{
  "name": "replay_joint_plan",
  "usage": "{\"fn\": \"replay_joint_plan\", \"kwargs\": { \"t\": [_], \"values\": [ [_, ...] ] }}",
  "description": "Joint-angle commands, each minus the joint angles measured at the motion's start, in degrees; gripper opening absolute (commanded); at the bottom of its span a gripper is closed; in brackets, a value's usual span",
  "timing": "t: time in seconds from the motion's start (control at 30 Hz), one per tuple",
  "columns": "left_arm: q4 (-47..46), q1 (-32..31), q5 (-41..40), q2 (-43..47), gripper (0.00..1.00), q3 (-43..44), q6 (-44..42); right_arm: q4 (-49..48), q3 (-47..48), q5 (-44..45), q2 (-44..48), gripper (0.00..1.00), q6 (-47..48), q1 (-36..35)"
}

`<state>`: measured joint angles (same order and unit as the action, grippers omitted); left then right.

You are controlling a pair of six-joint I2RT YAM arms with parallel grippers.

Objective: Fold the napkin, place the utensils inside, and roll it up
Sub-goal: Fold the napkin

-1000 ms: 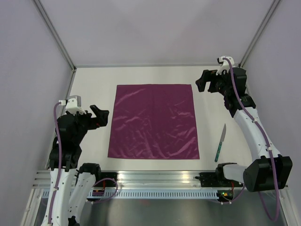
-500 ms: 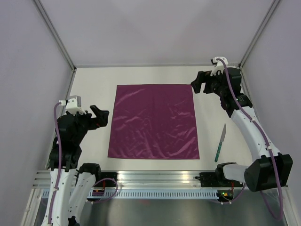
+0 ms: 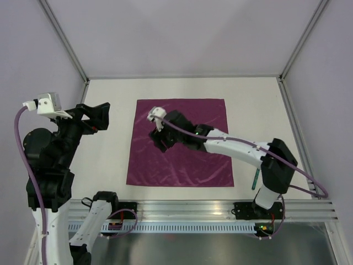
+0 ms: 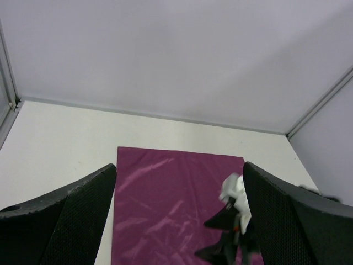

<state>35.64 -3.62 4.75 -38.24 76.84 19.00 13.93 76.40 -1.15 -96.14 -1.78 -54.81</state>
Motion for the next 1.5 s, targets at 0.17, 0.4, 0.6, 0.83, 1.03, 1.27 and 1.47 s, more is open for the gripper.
{"fn": "replay_joint_plan", "kwargs": {
  "t": [0.17,0.4,0.6,0.83,1.03,1.27,1.47],
  "values": [
    [4.7,0.1,-3.5,-4.7,1.0,5.4,1.6,-0.9,8.8,5.0,-11.7,0.61,1.3,-14.6],
    [4.9,0.1,-4.3,-6.3,1.0,5.2,1.1,-2.9,12.9,4.3,-18.9,0.55,0.0,-18.7],
    [4.9,0.1,-4.5,-6.5,1.0,4.8,0.7,-5.4,16.0,3.9,-23.7,0.51,-1.9,-20.3],
    [5.1,0.1,-6.0,-6.8,1.0,3.9,-0.2,-4.2,20.7,4.0,-28.8,0.48,-3.6,-20.8],
    [5.4,0.1,-6.2,-6.7,1.0,3.7,-1.0,-3.0,23.1,4.5,-32.4,0.45,-5.2,-21.6],
    [5.8,0.1,-6.6,-6.5,1.0,3.4,-1.7,-1.5,24.2,5.4,-34.2,0.44,-6.0,-22.2],
    [5.8,0.1,-6.5,-6.7,1.0,2.9,-1.7,-1.5,25.1,5.4,-35.3,0.44,-6.0,-23.3]
  ]
}}
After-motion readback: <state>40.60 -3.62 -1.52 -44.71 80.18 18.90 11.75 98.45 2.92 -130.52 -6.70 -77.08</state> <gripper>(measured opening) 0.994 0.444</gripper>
